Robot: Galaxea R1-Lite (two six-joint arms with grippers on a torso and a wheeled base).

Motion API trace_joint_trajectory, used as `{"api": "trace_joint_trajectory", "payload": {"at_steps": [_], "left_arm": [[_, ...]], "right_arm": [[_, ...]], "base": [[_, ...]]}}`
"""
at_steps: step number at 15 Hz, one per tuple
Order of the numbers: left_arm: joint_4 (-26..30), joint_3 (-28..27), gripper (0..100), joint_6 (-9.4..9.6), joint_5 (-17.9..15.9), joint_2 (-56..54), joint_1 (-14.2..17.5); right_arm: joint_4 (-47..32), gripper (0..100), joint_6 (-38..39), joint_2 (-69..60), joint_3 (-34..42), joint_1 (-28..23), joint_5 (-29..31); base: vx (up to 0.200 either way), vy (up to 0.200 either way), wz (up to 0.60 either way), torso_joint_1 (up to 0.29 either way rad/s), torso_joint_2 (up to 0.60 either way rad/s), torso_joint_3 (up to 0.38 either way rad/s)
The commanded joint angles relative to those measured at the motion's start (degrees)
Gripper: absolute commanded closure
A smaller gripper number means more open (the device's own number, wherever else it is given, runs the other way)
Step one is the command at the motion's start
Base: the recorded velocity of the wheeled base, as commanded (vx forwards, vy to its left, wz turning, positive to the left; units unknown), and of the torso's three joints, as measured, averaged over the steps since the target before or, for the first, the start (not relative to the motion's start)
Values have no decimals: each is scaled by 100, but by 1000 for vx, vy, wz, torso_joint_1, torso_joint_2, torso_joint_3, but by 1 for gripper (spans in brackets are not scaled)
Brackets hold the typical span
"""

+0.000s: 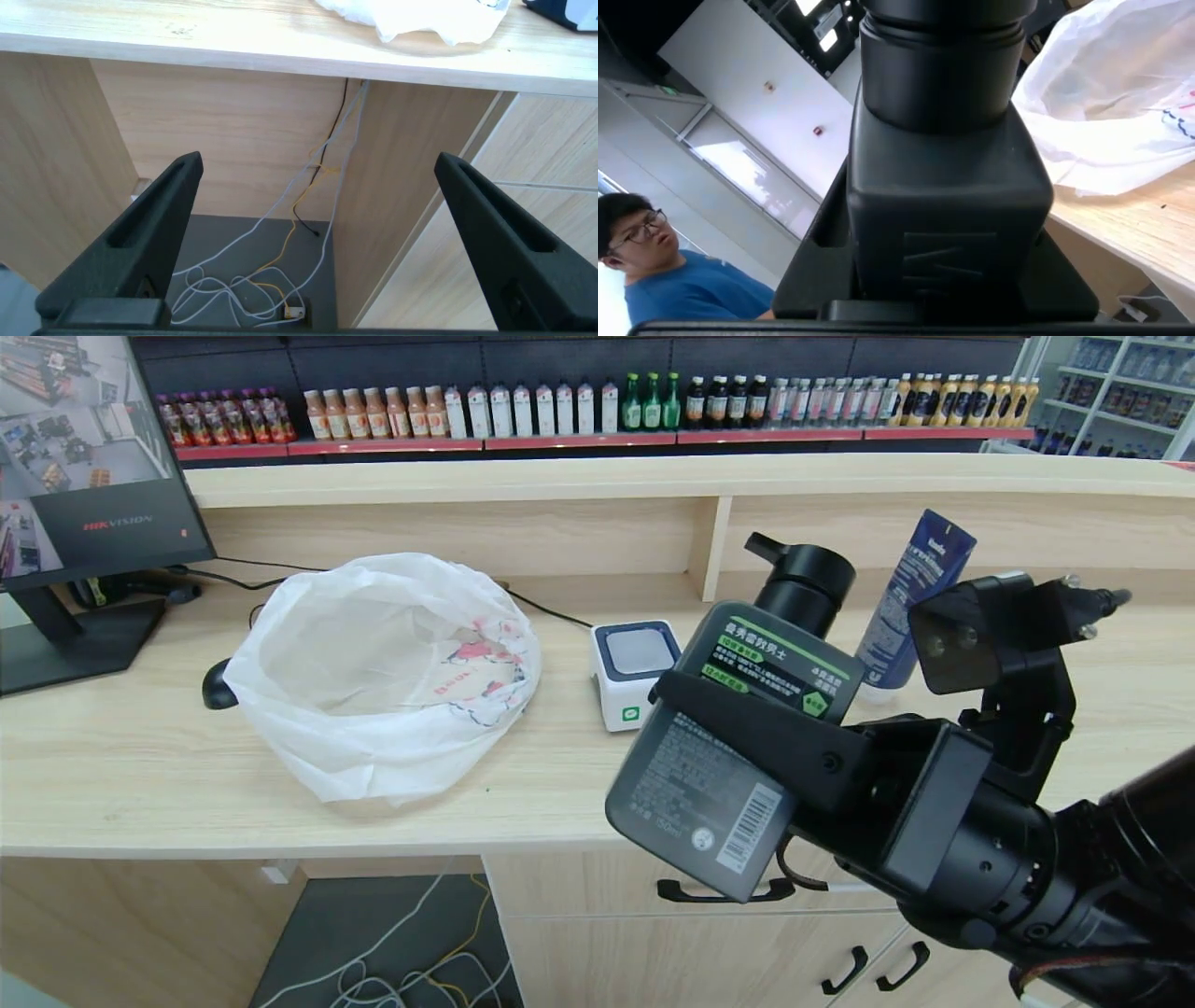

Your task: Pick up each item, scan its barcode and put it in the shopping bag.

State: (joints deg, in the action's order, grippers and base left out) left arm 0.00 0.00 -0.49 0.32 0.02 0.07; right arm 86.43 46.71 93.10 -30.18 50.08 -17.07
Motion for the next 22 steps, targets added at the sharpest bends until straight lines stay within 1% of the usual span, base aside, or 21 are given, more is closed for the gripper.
{"api": "trace_joint_trajectory", "payload": {"at_steps": [1, 5, 10, 13, 14, 17, 19, 20, 22], "left_arm": [[0, 0, 0, -4, 3, -2, 1], [0, 0, 0, -4, 3, -2, 1], [0, 0, 0, -4, 3, -2, 1], [0, 0, 0, -4, 3, -2, 1], [0, 0, 0, -4, 3, -2, 1], [0, 0, 0, -4, 3, -2, 1], [0, 0, 0, -4, 3, -2, 1], [0, 0, 0, -4, 3, -2, 1], [0, 0, 0, -4, 3, -2, 1]], "right_arm": [[5, 100, -4, 33, 13, 2, 2], [5, 100, -48, 59, -49, 2, 2], [-3, 100, -374, 59, 21, -7, -7], [-30, 100, -1129, 42, 136, -42, 2], [-39, 100, -1296, 24, 206, -86, 2], [-56, 100, -2149, -29, 434, -297, 54], [-56, 100, -2791, -20, 540, -385, 371], [-56, 100, -3485, 15, 540, -411, 766], [-56, 100, -4223, 6, 531, -402, 1232]], "base": [[0, 0, 0, 0, 0, 0], [0, 0, 0, 0, 0, 0], [0, 0, 0, 0, 0, 0], [0, 0, 0, 0, 0, 0], [0, 0, 0, 0, 0, 0], [0, 0, 0, 0, 0, 0], [0, 0, 0, 0, 0, 0], [0, 0, 0, 0, 0, 0], [0, 0, 0, 0, 0, 0]]}}
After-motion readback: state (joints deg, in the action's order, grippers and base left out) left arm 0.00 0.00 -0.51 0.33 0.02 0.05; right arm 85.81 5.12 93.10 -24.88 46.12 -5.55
